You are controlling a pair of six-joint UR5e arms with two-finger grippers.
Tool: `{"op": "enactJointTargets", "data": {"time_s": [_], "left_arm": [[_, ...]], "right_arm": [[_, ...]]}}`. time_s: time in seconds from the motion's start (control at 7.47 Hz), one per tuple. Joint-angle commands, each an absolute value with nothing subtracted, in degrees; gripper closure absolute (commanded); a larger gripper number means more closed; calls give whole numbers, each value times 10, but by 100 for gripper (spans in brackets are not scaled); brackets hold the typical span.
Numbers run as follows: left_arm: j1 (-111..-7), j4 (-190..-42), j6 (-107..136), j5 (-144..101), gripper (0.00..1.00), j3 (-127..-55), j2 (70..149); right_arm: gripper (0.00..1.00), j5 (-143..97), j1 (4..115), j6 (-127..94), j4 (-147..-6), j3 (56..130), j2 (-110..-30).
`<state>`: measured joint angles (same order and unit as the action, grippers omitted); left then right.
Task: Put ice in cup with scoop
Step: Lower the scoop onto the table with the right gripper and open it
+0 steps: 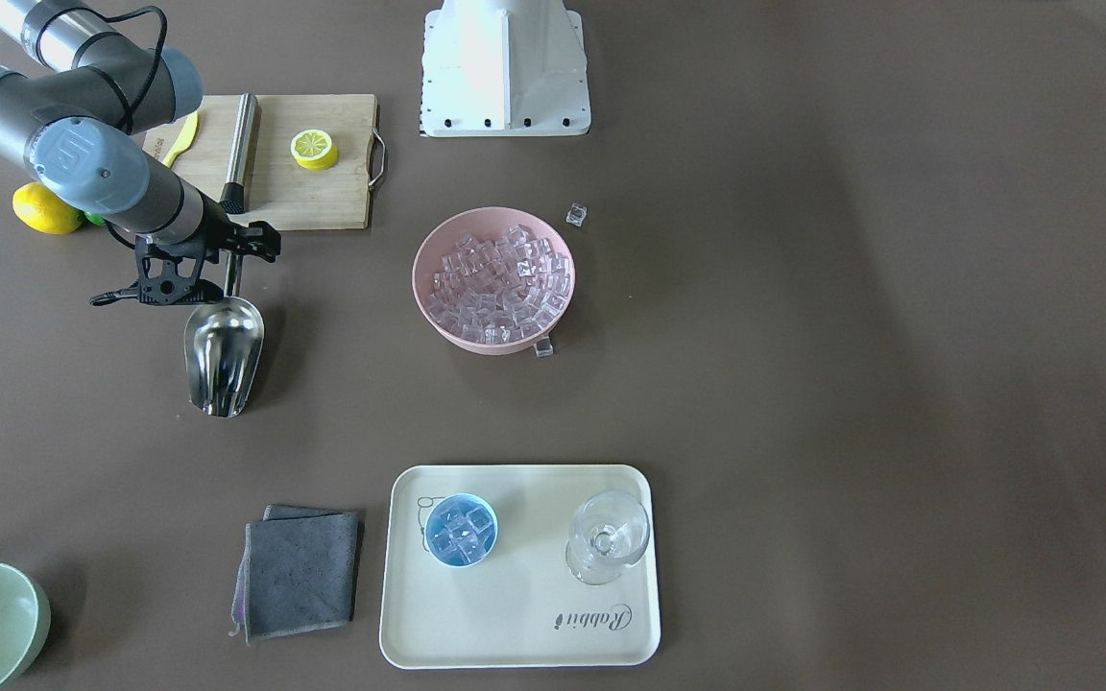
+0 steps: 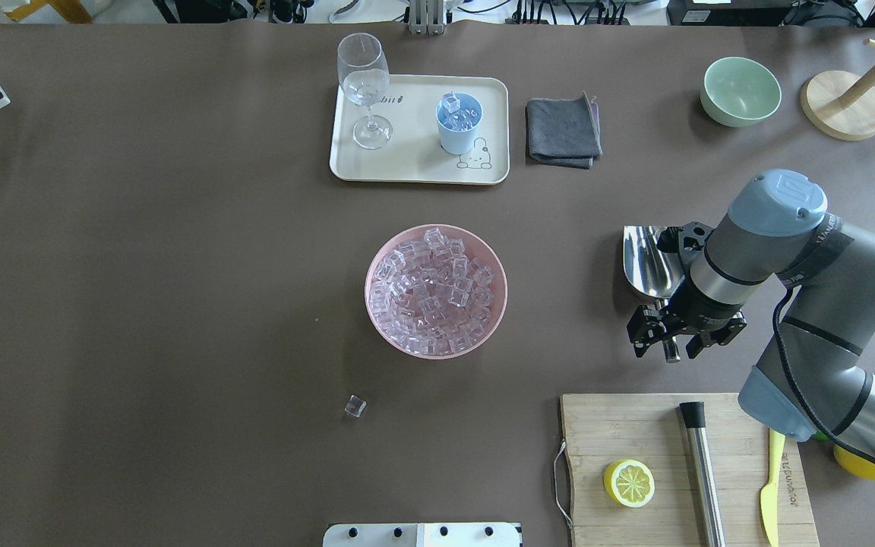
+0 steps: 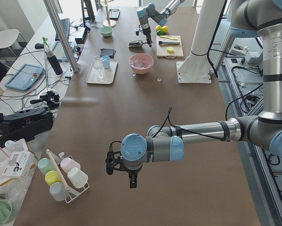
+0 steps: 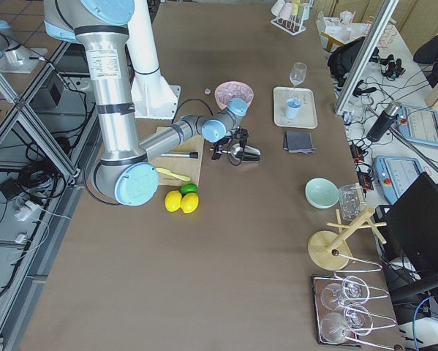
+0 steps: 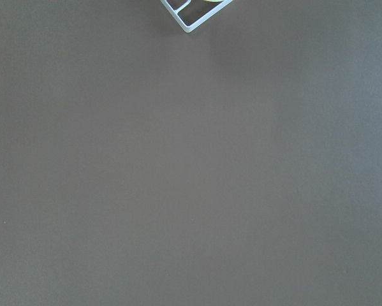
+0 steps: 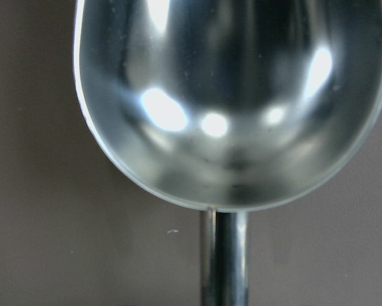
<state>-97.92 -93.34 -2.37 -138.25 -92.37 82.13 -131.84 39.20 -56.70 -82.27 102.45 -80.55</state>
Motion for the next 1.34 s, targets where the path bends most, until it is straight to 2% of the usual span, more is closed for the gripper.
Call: {"op": "enactJointTargets", "data": {"time_s": [0.0, 0.67, 1.2], "left_arm": [[-979, -933, -24, -1383, 2, -924, 822], [-976, -933, -24, -1383, 2, -923, 822], [-976, -933, -24, -1383, 2, -922, 822]], "right_arm": [[2, -1319, 392, -567, -823, 1025, -805], [1, -1259, 403, -563, -830, 1077, -811], [1, -1230, 480, -538, -844, 1099, -813]]}}
